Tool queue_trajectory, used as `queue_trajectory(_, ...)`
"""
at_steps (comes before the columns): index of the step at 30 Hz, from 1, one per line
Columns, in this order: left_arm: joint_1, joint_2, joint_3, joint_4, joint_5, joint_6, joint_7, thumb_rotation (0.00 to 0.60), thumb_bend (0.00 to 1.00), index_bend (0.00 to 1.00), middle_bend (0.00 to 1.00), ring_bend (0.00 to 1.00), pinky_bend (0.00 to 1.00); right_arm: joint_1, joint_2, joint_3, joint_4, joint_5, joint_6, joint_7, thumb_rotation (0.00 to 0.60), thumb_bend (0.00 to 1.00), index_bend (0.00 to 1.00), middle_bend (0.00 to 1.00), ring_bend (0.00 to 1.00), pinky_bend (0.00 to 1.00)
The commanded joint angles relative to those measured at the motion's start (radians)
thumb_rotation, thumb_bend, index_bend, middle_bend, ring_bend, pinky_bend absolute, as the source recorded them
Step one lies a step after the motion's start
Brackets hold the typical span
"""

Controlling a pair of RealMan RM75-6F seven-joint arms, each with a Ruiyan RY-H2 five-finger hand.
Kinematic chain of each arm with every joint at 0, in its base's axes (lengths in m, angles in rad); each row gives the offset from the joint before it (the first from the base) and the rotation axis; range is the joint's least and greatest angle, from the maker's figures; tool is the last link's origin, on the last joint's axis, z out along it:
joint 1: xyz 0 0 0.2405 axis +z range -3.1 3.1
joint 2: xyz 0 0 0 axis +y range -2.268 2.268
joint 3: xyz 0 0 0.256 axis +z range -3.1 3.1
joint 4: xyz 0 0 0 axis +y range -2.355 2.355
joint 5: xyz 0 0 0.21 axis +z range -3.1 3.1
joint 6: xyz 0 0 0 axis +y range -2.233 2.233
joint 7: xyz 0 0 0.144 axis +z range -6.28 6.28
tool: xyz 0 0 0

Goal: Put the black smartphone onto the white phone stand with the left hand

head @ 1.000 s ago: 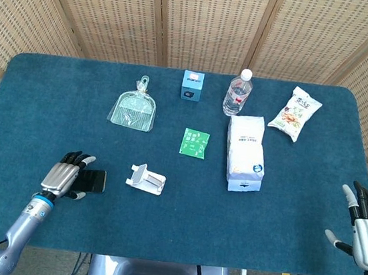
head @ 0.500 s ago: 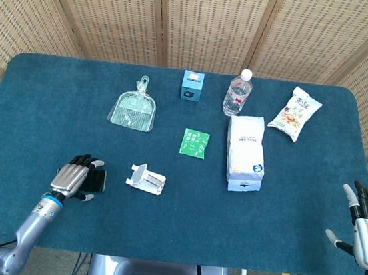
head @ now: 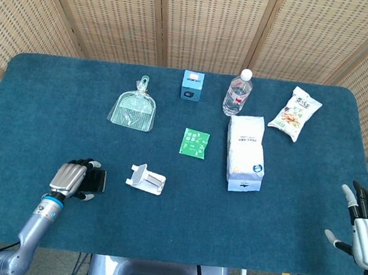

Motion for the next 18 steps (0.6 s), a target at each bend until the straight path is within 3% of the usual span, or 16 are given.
queue_trajectory(1, 0.003, -0.014, -0.001, -0.006, -0.02, 0.028, 0.04, 0.6, 0.13, 0.26, 0.27, 0.27, 0.27, 0.0, 0.001, 0.0, 0.0, 0.001, -0.001, 0.002, 0.6, 0.0, 0.0, 0.0, 0.0, 0.0)
queue_trajectory(13, 0.001, -0.042, -0.001, -0.018, -0.082, 0.056, 0.139, 0.6, 0.14, 0.3, 0.3, 0.3, 0.28, 0.0, 0.002, 0.0, 0.0, -0.001, 0.001, 0.003, 0.6, 0.0, 0.0, 0.0, 0.0, 0.0)
queue_trajectory(18, -0.001, -0.051, -0.002, -0.018, -0.096, 0.064, 0.158, 0.6, 0.17, 0.35, 0.37, 0.39, 0.35, 0.0, 0.002, -0.001, 0.0, 0.001, -0.001, 0.006, 0.6, 0.0, 0.0, 0.0, 0.0, 0.0)
